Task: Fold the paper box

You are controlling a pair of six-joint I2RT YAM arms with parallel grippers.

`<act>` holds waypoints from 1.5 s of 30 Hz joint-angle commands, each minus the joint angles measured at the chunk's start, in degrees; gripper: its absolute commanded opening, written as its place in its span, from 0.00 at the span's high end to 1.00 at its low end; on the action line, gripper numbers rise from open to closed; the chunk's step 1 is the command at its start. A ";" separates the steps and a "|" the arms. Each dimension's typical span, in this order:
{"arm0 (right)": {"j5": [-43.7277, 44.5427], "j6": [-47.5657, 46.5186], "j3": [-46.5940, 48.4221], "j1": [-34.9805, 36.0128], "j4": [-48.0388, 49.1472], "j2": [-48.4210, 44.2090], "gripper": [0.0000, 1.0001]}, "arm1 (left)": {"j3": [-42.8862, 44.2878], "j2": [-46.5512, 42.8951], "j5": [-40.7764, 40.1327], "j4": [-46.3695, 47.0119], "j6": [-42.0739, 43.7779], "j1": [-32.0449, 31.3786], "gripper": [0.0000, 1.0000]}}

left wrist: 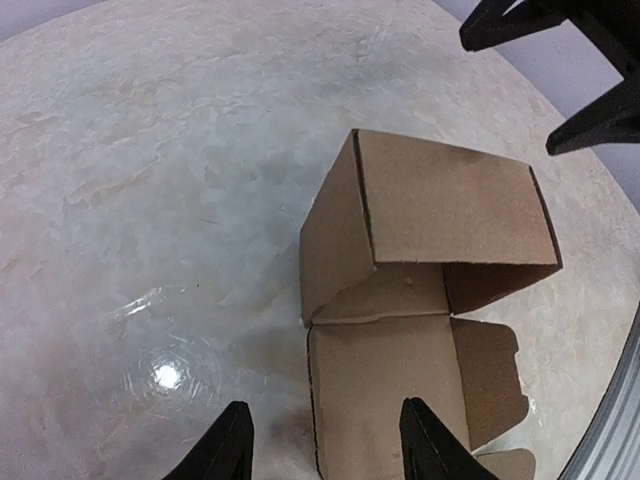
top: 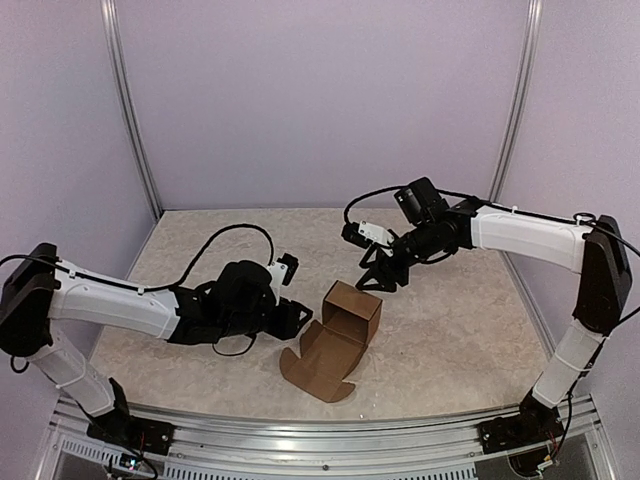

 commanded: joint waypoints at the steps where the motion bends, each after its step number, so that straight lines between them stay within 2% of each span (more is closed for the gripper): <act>1: -4.13 0.19 -0.01 -1.04 -3.99 0.96 0.38 | 3.90 6.20 9.91 -0.92 1.79 1.63 0.51; 7: -4.50 0.61 -0.68 -1.04 -5.71 3.47 0.37 | 5.18 12.62 16.85 0.38 1.15 1.86 0.57; 14: -5.10 0.87 -1.75 -1.04 -6.52 5.42 0.37 | 3.93 14.28 15.67 1.55 0.98 0.84 0.70; 17: -5.22 0.96 -2.18 -1.04 -6.37 5.30 0.38 | 3.16 14.32 14.21 2.06 0.60 0.75 0.71; 21: -5.14 0.98 -2.72 -1.02 -6.28 3.55 0.39 | 2.28 12.80 15.38 3.71 0.14 0.69 0.68; 30: -4.83 0.95 -4.24 -1.04 -7.10 1.79 0.40 | 5.53 16.25 16.85 4.35 1.84 0.21 0.85; 37: -7.57 0.88 -6.15 -0.75 -6.65 1.81 0.45 | 7.47 18.19 8.39 5.37 7.06 -3.48 0.98; 45: -11.76 -0.96 -6.61 1.11 -7.59 1.23 0.48 | 4.82 18.66 2.30 11.58 8.17 -4.45 1.00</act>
